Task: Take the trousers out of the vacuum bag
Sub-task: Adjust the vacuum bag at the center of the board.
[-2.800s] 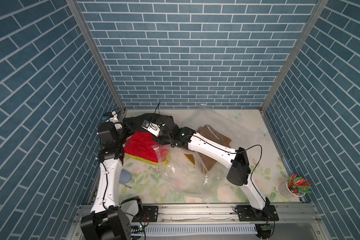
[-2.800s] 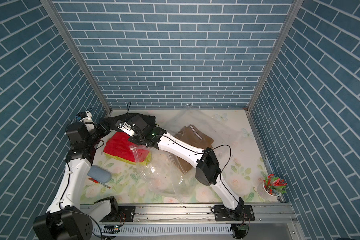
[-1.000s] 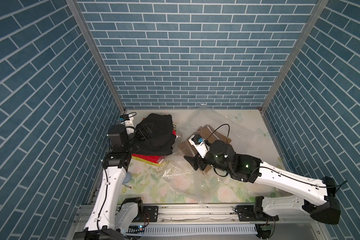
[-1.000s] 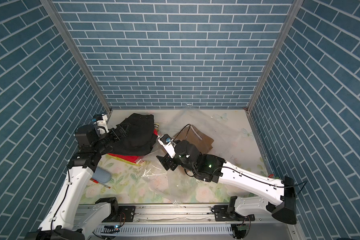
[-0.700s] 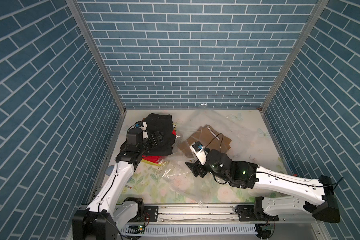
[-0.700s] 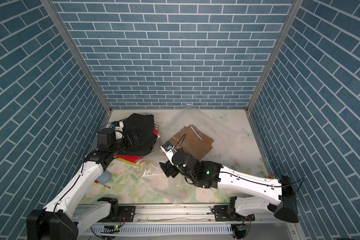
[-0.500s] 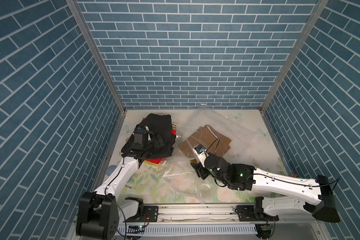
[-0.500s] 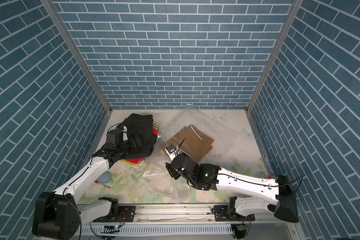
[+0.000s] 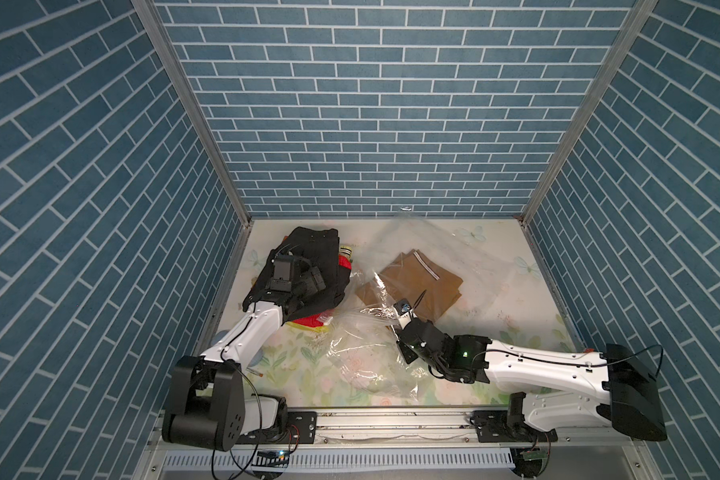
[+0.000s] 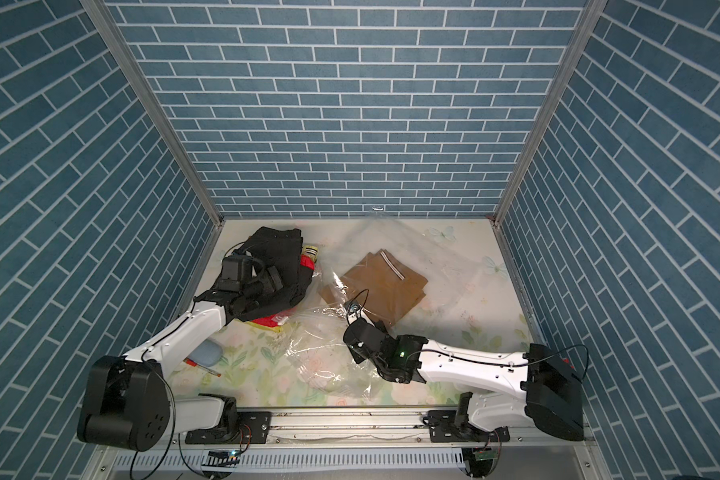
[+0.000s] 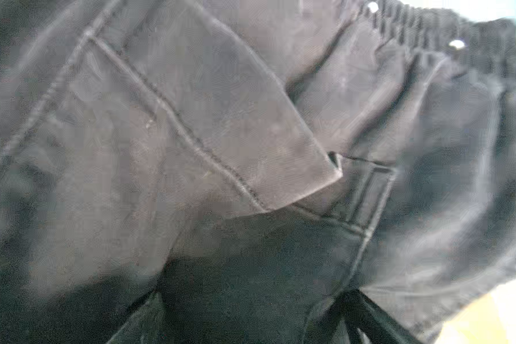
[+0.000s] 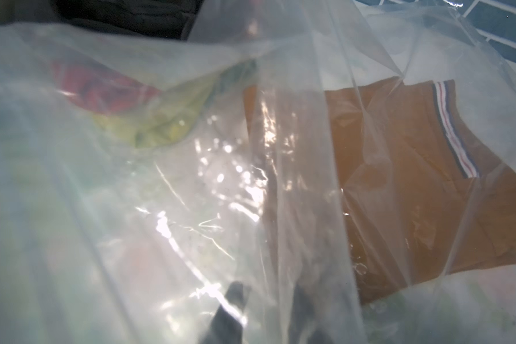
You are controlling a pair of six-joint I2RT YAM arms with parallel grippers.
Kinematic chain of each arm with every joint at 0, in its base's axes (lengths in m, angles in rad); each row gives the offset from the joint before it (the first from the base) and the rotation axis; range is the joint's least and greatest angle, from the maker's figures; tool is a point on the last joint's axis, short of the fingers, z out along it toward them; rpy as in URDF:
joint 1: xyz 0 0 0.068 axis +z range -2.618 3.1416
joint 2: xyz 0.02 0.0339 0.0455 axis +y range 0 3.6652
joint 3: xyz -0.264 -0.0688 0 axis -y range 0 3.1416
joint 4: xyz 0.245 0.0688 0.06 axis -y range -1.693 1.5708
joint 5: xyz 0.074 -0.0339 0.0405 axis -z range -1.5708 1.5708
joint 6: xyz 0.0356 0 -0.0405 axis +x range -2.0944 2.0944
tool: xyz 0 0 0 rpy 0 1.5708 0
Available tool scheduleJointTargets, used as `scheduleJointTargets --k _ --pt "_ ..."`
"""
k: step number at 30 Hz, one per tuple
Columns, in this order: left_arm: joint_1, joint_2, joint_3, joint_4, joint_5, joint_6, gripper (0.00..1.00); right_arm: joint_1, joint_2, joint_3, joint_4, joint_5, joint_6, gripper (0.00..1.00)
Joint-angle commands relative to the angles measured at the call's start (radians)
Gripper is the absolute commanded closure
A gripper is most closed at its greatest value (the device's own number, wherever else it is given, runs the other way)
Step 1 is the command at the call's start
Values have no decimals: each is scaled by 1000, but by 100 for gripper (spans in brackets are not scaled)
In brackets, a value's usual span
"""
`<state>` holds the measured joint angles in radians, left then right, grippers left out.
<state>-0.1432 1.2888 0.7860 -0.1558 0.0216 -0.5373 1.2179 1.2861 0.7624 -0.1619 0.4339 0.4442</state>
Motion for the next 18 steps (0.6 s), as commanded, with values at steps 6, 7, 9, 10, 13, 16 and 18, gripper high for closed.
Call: scheduleJointTargets --k 6,7,9,10,13,16,18 --pt "17 -209 58 -11 194 51 0 -106 100 -34 161 -138 -2 76" --pt "17 -229 45 0 231 58 0 -119 113 -35 177 -158 -5 77" --pt "17 -268 20 3 251 56 0 -141 138 -42 210 -206 -12 79" --pt "17 -287 9 -1 255 56 0 -153 153 -44 225 -226 -13 80" --pt "17 -345 -21 -17 254 50 0 -189 206 -44 250 -282 -15 83" --pt "17 -395 -28 -41 261 44 0 -221 256 -37 257 -307 -12 86" --pt "17 -426 -25 -61 268 41 0 -246 283 -34 249 -315 -3 88"
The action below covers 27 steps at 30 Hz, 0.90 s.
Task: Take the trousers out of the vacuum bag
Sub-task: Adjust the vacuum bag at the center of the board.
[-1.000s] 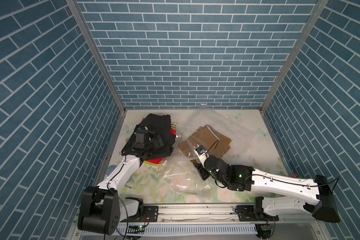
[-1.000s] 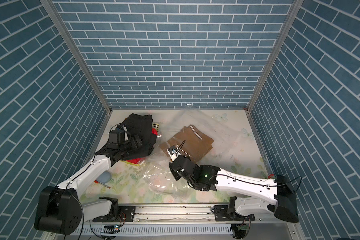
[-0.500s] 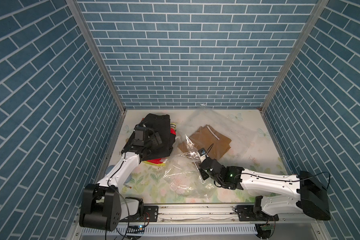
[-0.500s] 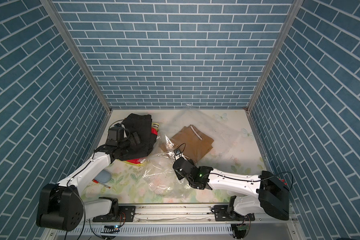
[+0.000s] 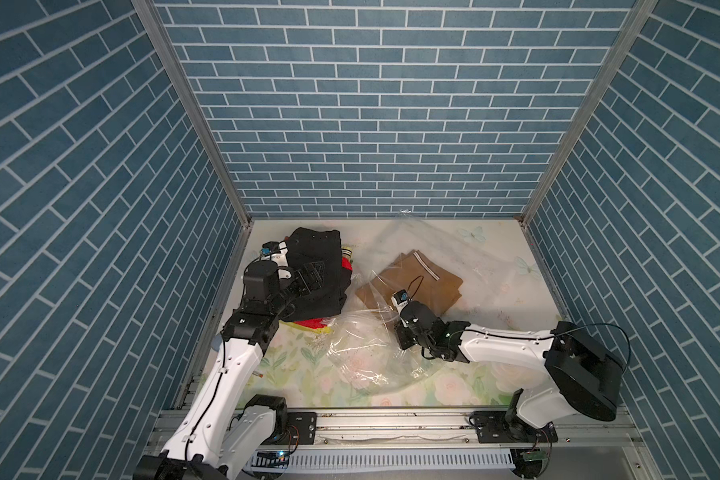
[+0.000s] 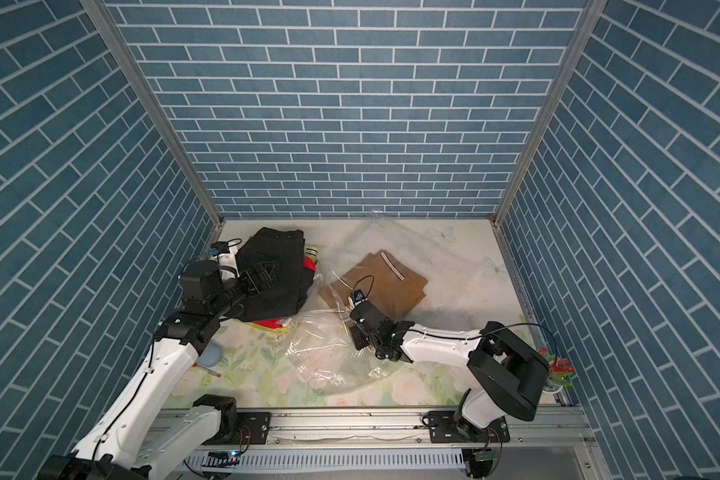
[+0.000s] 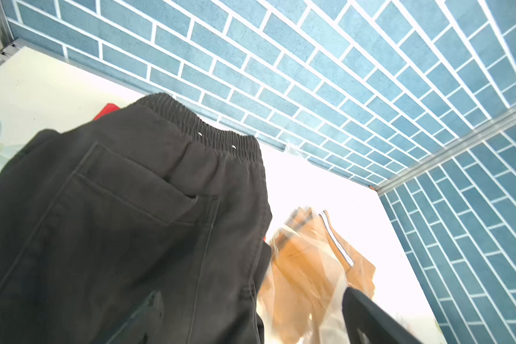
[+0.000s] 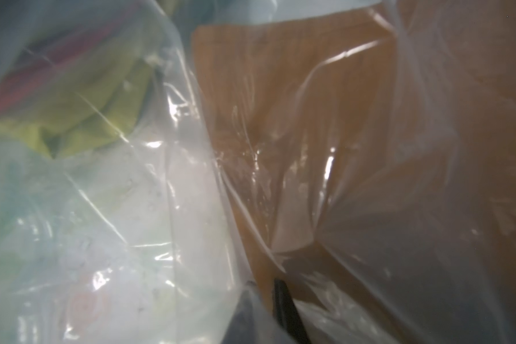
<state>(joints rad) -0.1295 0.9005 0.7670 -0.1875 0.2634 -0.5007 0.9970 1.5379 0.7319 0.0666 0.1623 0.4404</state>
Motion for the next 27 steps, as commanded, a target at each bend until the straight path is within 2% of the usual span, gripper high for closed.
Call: scheduleJointTargets --k 1,7,15,21,27 --pt "4 -51 -3 -39 24 4 0 -39 44 -1 10 -42 5 89" --pt "4 -92 -5 -70 23 5 1 -152 64 -24 -34 -26 10 92" --pt "-1 -104 -84 6 76 -52 0 -320 58 -6 -144 57 13 94" --pt "-41 -105 -112 31 61 -77 0 -430 41 35 -217 120 20 94" --pt "-127 -80 -137 70 9 -103 0 -526 14 48 -249 125 20 94"
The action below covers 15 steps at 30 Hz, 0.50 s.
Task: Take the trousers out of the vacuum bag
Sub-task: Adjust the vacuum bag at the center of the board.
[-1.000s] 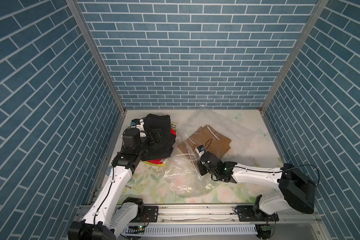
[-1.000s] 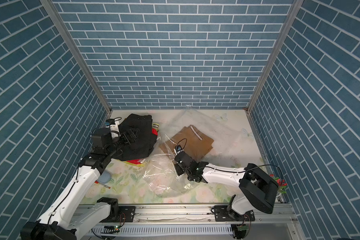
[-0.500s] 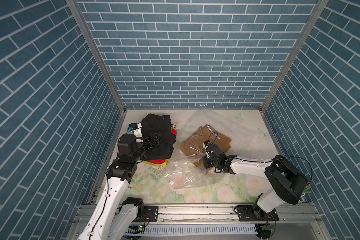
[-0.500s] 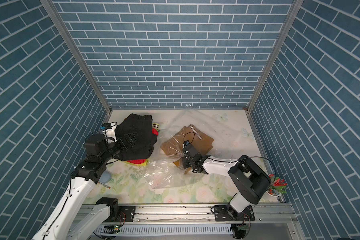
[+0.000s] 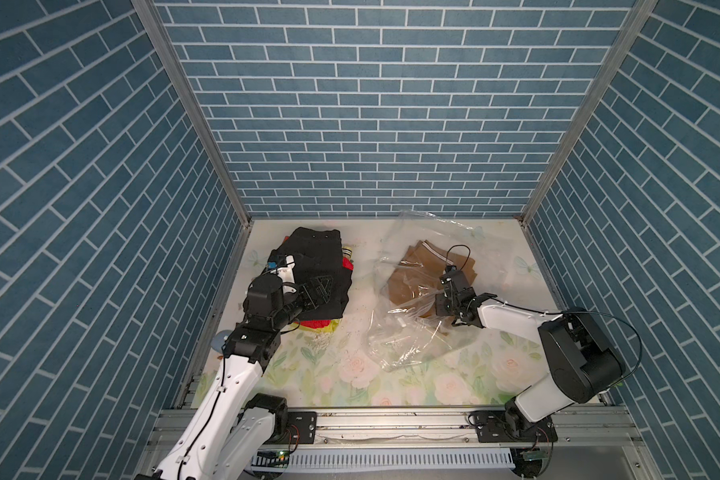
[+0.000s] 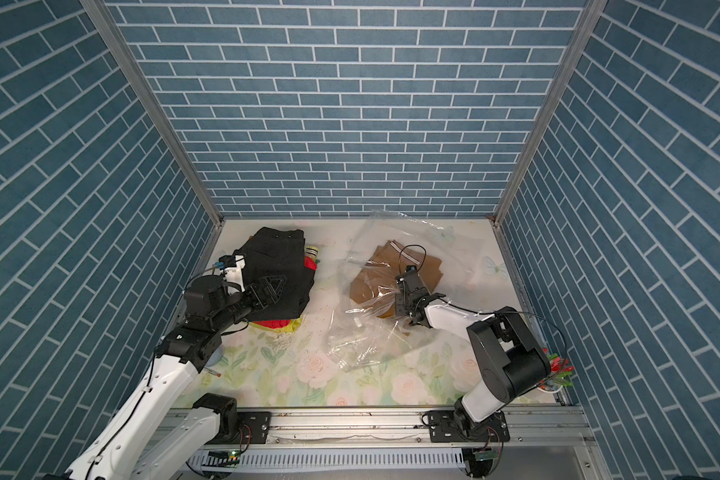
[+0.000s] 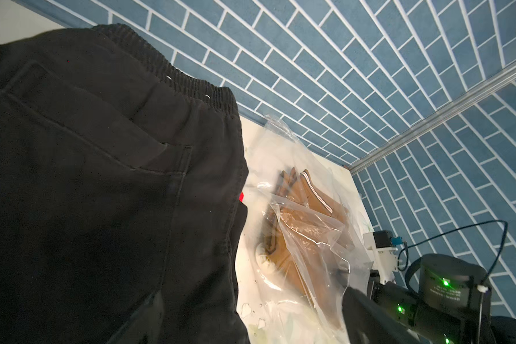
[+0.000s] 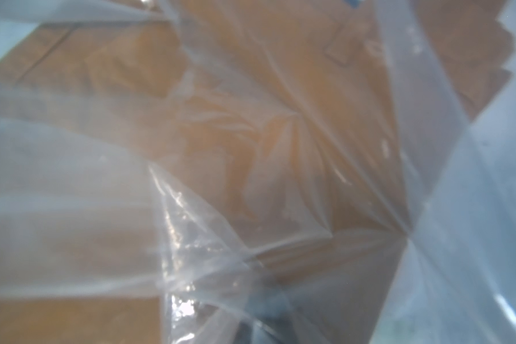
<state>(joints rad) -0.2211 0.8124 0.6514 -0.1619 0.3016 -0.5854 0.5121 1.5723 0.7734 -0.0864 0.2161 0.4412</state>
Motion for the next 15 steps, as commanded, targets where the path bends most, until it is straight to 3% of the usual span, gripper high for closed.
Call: scheduleJointTargets --k 1,5,9,15 --pt "-54 14 -24 53 -39 -22 0 -51 -30 6 -98 72 16 94" --pt "-143 45 -27 76 -98 -40 0 -61 -78 3 -113 80 2 94" --pt "-223 73 -21 90 -157 -57 0 -53 -192 -48 -61 -21 -41 94" --pt "-339 111 -30 125 -209 -89 0 57 -354 -87 -85 -90 -79 94"
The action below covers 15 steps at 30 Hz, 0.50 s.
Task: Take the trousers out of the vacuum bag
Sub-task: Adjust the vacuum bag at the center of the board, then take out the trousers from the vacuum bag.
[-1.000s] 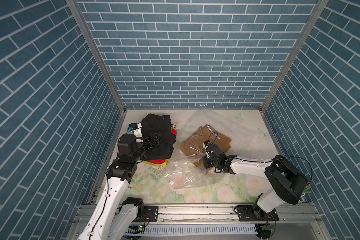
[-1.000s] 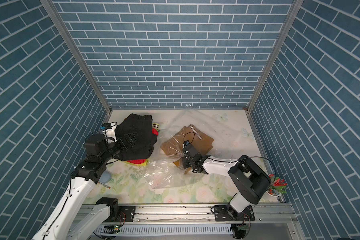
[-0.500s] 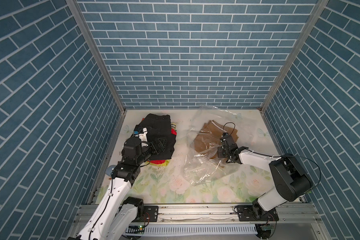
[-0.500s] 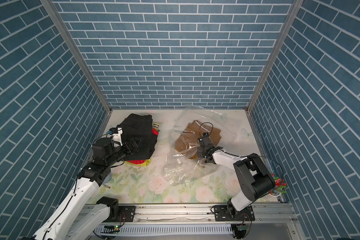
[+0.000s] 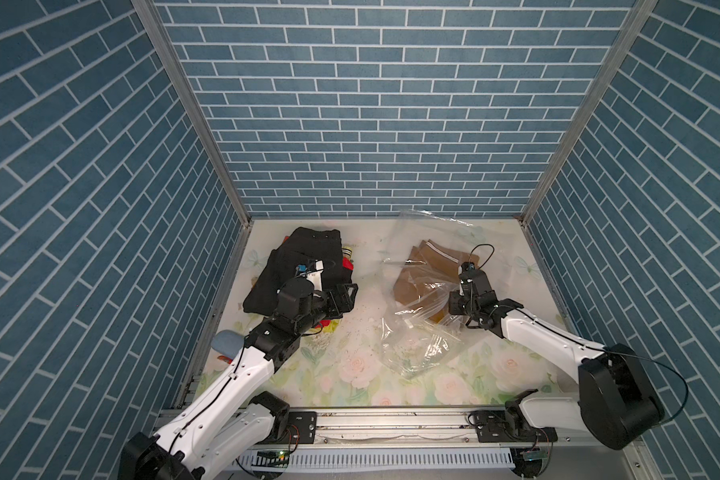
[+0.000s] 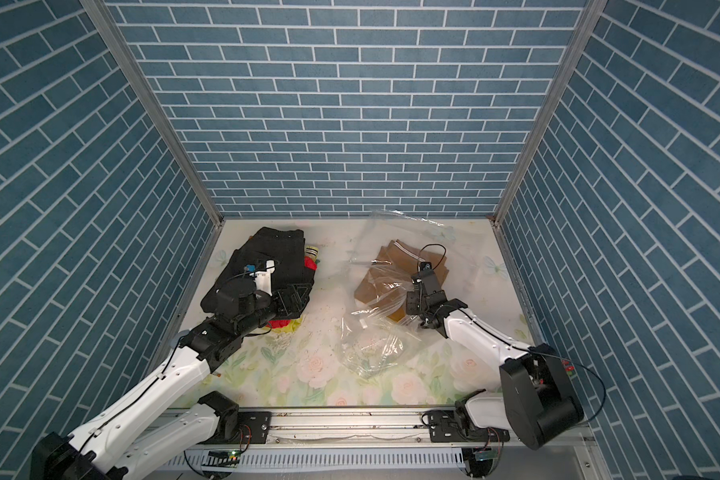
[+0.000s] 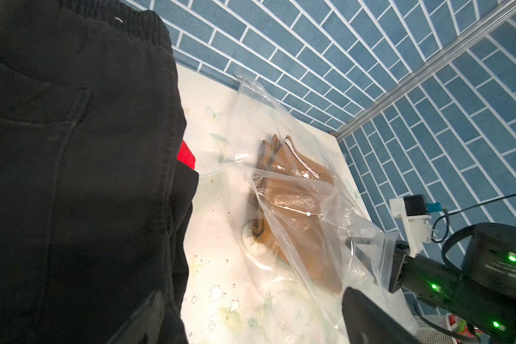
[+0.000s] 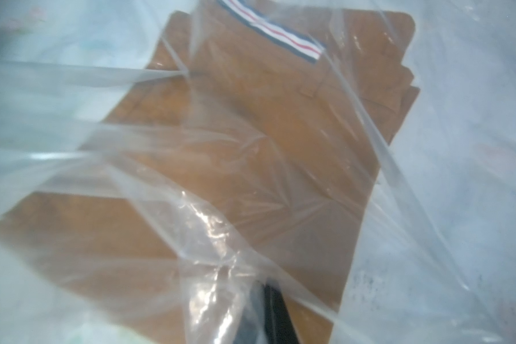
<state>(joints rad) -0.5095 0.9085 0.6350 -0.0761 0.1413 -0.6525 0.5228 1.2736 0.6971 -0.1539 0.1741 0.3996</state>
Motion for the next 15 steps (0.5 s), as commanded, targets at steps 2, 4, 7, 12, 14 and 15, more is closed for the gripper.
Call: scheduleJointTargets --k 2,4,7,12,14,15 --pt "-103 35 -9 37 -77 -28 3 91 -92 -19 -28 -67 -40 95" --pt "-162 47 -3 23 -116 -36 7 129 -129 -24 -40 -77 -33 96" --pt "-244 50 -7 -4 -160 -55 12 170 -183 -22 -60 -88 -14 96" --pt "-430 38 -44 25 -239 -148 23 209 -235 6 -82 -129 -1 97" --pt "-522 46 -53 47 -290 -194 26 219 -237 20 -94 -135 1 98" --pt "-573 52 -56 62 -319 -214 28 222 -238 27 -97 -144 1 98"
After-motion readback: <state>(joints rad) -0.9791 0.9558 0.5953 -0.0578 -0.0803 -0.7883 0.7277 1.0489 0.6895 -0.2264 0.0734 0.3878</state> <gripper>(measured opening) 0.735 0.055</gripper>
